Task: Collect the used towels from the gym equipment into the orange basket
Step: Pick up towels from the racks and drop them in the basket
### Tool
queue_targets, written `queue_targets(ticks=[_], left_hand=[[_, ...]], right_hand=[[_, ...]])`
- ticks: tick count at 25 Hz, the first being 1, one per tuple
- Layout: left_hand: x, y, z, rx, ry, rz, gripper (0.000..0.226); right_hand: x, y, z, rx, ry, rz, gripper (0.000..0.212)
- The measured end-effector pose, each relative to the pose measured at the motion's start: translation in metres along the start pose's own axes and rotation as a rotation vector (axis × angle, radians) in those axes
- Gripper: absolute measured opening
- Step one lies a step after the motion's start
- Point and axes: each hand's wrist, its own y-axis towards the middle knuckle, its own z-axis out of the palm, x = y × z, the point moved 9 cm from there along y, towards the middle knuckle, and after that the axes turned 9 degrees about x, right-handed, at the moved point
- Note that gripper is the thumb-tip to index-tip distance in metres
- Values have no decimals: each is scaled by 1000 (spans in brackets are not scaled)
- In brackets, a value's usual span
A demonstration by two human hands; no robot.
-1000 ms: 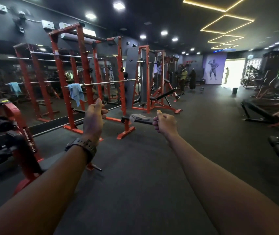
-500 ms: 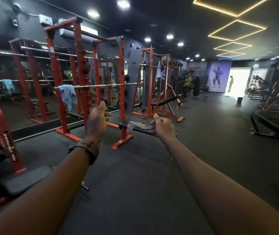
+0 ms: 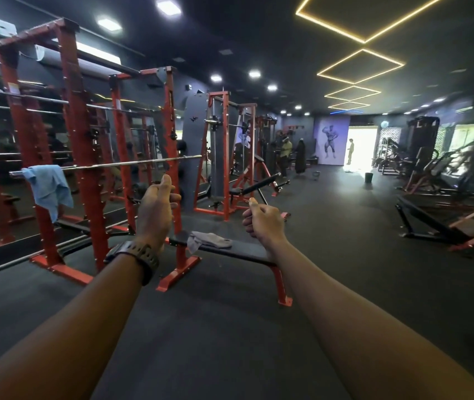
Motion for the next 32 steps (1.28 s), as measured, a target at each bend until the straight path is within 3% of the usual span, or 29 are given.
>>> queue_targets(ticks=[10, 27, 32], left_hand=[[116, 238, 81, 0, -5, 2, 55], [384, 623, 83, -48, 7, -147, 57], [468, 716, 97, -42, 29, -197, 45]], right_hand=[[-79, 263, 22, -11, -33, 5, 45], [-271, 661, 181, 55, -104, 146, 46], [-351, 770, 221, 83, -92, 191, 47]])
